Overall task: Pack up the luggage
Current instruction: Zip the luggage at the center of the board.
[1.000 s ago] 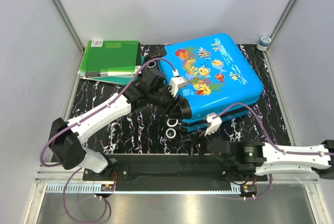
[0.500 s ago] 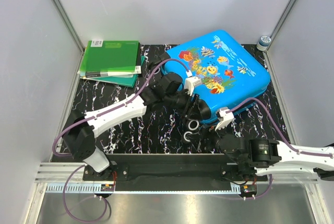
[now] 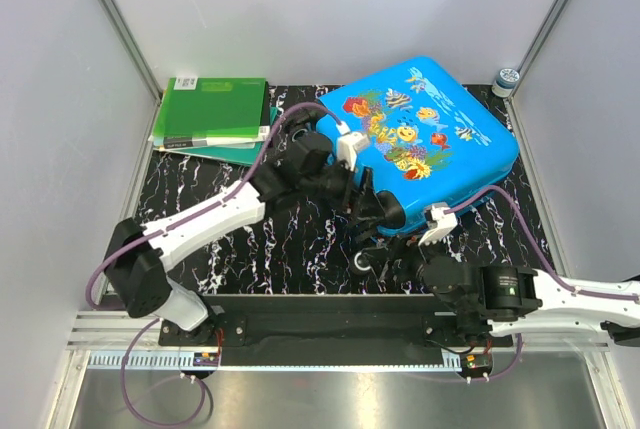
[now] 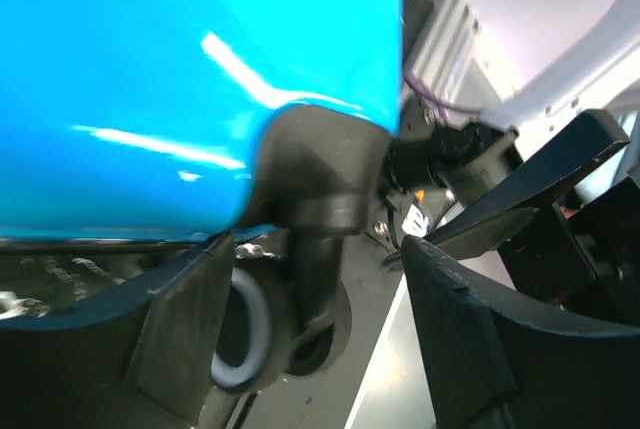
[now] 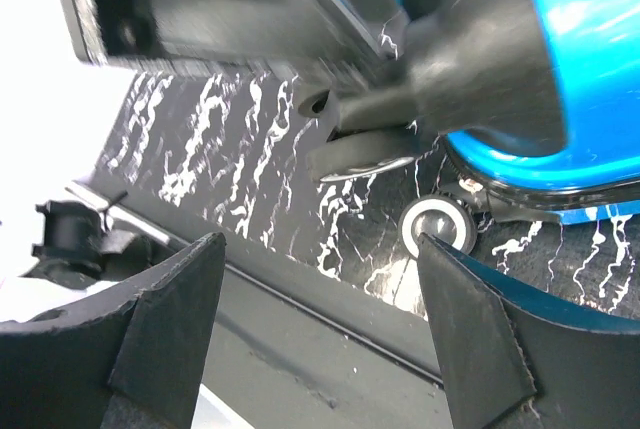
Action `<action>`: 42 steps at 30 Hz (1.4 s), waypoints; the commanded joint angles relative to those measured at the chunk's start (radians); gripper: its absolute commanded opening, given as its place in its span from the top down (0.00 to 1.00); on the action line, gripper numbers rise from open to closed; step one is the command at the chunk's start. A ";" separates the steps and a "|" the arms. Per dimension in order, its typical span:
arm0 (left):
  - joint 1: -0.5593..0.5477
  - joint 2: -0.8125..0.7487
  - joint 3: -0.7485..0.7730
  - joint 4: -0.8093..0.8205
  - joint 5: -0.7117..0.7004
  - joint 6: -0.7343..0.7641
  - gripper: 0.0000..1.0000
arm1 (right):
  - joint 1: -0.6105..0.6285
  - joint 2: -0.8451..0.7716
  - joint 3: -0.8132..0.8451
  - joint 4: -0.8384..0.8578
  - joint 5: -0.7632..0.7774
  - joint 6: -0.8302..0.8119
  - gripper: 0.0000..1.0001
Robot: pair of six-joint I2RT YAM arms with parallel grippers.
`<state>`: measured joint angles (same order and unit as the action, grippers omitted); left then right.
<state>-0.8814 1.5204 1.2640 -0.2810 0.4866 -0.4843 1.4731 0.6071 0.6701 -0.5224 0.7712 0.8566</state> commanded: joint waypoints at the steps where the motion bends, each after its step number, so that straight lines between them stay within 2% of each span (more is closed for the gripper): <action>1: 0.085 -0.103 -0.037 0.117 -0.051 -0.002 0.23 | 0.007 -0.014 -0.010 -0.007 0.094 0.038 0.17; 9: 0.275 -0.245 -0.130 0.079 -0.124 -0.007 0.18 | 0.007 0.137 0.040 -0.004 0.181 0.061 0.16; 12: 0.303 -0.316 -0.208 0.084 -0.207 -0.008 0.17 | 0.006 0.151 0.025 0.039 0.226 0.065 0.15; 15: 0.331 -0.371 -0.305 0.144 -0.207 -0.030 0.16 | 0.007 0.149 0.000 0.117 0.252 0.045 0.14; 25: 0.345 -0.486 -0.505 0.275 -0.259 -0.025 0.16 | -0.029 0.184 -0.018 0.228 0.267 0.004 0.13; 31: 0.345 -0.511 -0.572 0.278 -0.283 -0.023 0.16 | -0.140 0.250 -0.023 0.288 0.154 0.030 0.13; 37: 0.341 -0.519 -0.629 0.318 -0.281 -0.030 0.16 | -0.189 0.324 0.003 0.305 0.113 0.045 0.14; 42: 0.338 -0.572 -0.739 0.413 -0.286 -0.033 0.18 | -0.212 0.347 0.011 0.305 0.076 0.076 0.15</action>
<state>-0.5411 1.0061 0.5869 -0.0048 0.2291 -0.5190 1.2861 0.9390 0.6506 -0.2466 0.8570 0.8936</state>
